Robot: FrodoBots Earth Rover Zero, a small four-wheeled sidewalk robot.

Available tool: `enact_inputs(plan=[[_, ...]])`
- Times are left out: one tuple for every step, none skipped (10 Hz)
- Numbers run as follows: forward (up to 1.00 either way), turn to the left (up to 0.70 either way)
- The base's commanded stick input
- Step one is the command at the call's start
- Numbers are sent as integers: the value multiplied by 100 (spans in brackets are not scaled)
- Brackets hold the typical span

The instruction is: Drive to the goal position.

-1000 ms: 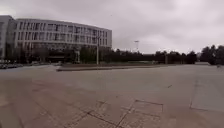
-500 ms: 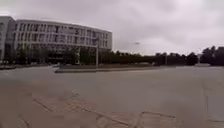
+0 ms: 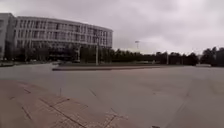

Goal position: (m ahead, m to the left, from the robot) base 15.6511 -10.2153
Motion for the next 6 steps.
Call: enact_inputs(plan=[[70, 0], [70, 0], [70, 0], [70, 0], [70, 0], [70, 0]])
